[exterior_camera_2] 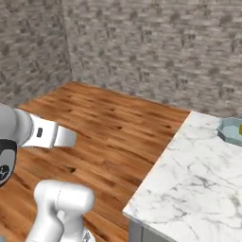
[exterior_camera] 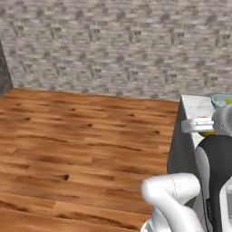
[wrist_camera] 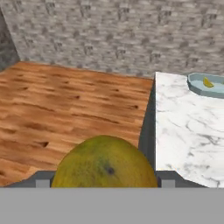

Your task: Place the cold items (orange and lemon wedge) from the fridge in one tupperware on the dining counter. Place the warm items (kebab skewer and hot dog) in the stove area in another tupperware.

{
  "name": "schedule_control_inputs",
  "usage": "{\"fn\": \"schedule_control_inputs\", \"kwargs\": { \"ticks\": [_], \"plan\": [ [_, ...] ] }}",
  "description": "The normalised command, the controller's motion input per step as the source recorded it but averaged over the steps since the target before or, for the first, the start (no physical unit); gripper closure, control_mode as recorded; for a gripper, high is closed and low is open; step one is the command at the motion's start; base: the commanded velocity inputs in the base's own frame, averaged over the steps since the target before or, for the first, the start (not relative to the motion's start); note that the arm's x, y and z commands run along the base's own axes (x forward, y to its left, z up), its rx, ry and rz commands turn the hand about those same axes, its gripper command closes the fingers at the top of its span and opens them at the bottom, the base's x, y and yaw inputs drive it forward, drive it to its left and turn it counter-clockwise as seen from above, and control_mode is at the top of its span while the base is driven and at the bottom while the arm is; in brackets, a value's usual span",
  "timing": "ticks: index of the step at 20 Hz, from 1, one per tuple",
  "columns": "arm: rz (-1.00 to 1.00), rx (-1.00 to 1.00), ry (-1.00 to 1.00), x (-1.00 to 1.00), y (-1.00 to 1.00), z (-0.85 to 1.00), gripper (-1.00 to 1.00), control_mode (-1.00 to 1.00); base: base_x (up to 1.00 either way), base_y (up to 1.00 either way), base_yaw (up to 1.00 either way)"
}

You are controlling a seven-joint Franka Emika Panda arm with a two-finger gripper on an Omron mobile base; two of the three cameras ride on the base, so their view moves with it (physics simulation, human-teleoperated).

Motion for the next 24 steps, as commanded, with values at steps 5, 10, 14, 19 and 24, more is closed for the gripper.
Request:
{"fn": "schedule_control_inputs", "kwargs": {
  "ticks": [5, 10, 14, 19, 24],
  "plan": [
    [0.0, 0.0, 0.0, 0.0, 0.0, 0.0, 1.0, 1.0, 0.48, 0.39, -0.82],
    [0.0, 0.0, 0.0, 0.0, 0.0, 0.0, 1.0, 1.0, 0.61, 0.63, -0.68],
    [0.0, 0.0, 0.0, 0.0, 0.0, 0.0, 1.0, 1.0, 0.6, 0.75, -0.62],
    [0.0, 0.0, 0.0, 0.0, 0.0, 0.0, 1.0, 1.0, 0.6, 0.76, -0.61],
    [0.0, 0.0, 0.0, 0.0, 0.0, 0.0, 1.0, 1.0, 0.67, 0.7, -0.63]
  ]
}}
